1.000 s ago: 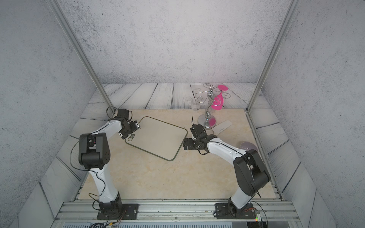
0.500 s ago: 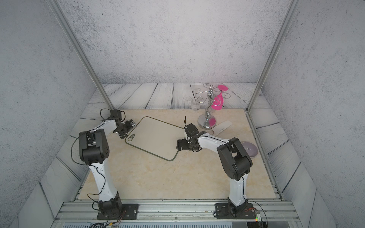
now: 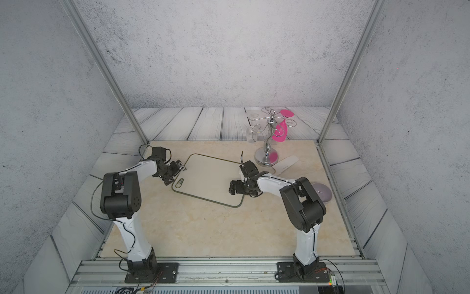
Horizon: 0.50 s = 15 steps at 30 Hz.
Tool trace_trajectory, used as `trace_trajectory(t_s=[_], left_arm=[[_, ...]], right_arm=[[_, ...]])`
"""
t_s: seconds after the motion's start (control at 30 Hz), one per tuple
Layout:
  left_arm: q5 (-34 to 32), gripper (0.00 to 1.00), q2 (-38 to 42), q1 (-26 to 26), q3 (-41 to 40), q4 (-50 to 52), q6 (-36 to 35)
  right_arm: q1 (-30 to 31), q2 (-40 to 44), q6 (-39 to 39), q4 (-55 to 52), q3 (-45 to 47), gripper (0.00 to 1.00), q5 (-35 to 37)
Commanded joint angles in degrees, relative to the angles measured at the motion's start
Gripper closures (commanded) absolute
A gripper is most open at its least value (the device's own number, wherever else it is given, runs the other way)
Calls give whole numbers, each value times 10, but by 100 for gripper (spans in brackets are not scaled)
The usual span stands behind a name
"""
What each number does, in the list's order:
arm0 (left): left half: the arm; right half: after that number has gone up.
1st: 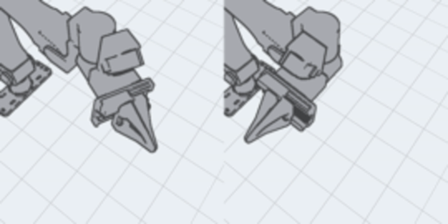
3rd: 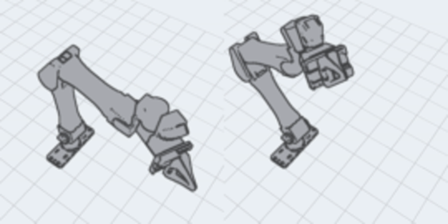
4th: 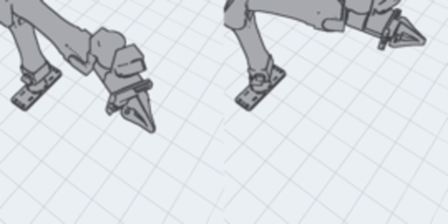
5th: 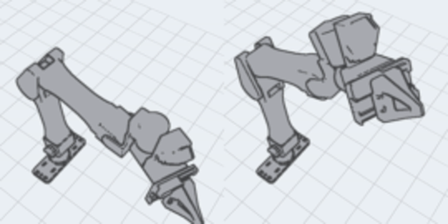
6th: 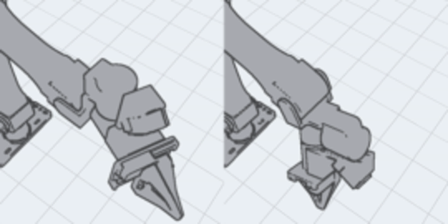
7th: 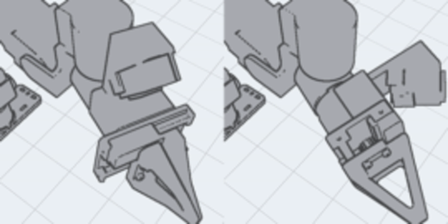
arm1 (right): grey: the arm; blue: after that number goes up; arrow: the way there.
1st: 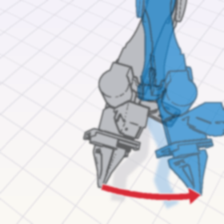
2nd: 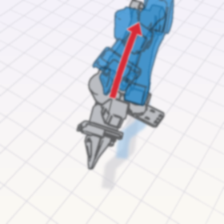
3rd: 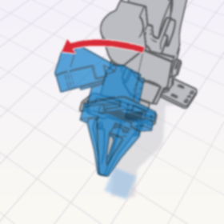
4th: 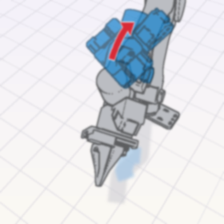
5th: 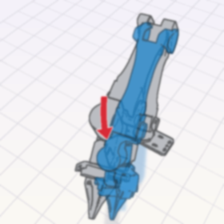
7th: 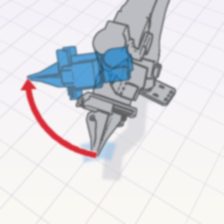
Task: Align the knife with the edge of the cutting board
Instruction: Adjust the work surface at the center of the board.
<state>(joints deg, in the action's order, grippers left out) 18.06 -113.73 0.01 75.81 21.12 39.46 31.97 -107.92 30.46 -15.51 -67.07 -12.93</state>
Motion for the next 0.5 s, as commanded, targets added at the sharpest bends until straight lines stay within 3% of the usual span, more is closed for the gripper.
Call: trace_trajectory(t_s=[0.0, 0.3, 0.47], left_arm=[[5, 2, 18, -30, -61, 70, 17], [-57, 1, 144, -124, -204, 41, 60], [-68, 0, 164, -153, -234, 36, 70]], right_arm=[[-4, 25, 8, -9, 32, 1, 16], [-9, 89, 7, -3, 103, 1, 75], [-11, 135, 8, 25, 151, 1, 104]])
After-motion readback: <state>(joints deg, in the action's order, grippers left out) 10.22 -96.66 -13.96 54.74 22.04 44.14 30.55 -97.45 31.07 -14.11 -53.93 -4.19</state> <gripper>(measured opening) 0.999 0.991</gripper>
